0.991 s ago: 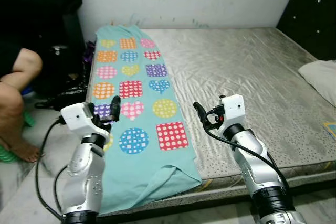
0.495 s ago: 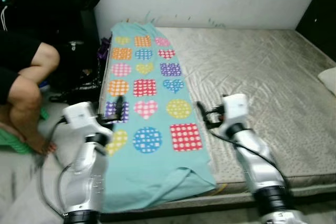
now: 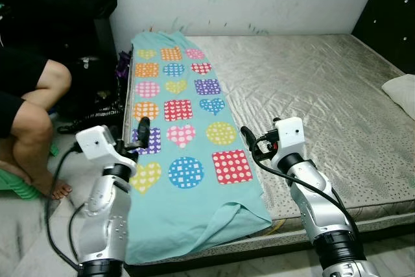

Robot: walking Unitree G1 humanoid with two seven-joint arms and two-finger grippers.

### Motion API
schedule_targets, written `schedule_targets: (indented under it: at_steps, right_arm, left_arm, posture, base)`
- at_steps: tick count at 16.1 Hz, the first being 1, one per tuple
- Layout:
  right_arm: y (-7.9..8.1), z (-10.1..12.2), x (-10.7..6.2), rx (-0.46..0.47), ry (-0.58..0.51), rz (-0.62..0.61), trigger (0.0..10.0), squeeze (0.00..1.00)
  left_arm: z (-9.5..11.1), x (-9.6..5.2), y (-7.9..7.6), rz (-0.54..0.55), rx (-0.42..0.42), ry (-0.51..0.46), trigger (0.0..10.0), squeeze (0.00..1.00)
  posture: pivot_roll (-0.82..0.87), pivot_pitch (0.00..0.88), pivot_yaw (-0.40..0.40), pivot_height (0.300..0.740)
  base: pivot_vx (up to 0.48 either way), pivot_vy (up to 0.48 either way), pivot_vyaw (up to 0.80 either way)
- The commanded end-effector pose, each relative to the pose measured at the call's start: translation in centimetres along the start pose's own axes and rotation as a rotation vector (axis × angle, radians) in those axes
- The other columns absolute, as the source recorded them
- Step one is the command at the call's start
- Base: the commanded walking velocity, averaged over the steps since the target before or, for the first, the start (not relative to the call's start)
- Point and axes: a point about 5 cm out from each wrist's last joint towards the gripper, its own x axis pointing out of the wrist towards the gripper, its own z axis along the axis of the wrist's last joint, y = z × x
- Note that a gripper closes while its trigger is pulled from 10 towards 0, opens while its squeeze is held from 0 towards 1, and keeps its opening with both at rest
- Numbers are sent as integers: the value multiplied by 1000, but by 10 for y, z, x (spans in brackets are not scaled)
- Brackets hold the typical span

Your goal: Clean up the room

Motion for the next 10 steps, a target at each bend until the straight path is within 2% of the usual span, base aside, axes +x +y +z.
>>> schedule_targets:
  at_steps: [1, 7, 10]
  right_arm:
    - [-3, 4, 1, -10, -15, -5, 10000, 0]
    - [-2, 2, 3, 10, 15, -29, 10000, 0]
    - [-6, -9, 2, -8, 100, -49, 10000, 0]
  left_arm:
    - [0, 1, 0, 7, 4, 5, 10000, 0]
    - [-8, -3, 5, 33, 26, 71, 10000, 0]
    - [-16, -7, 14, 62, 70, 145, 10000, 0]
  posture:
    - [-43, 0, -43, 740]
    - [-45, 0, -40, 740]
    - [-36, 0, -50, 740]
  base:
    - [0, 0, 0]
    - [0, 0, 0]
    - [0, 0, 0]
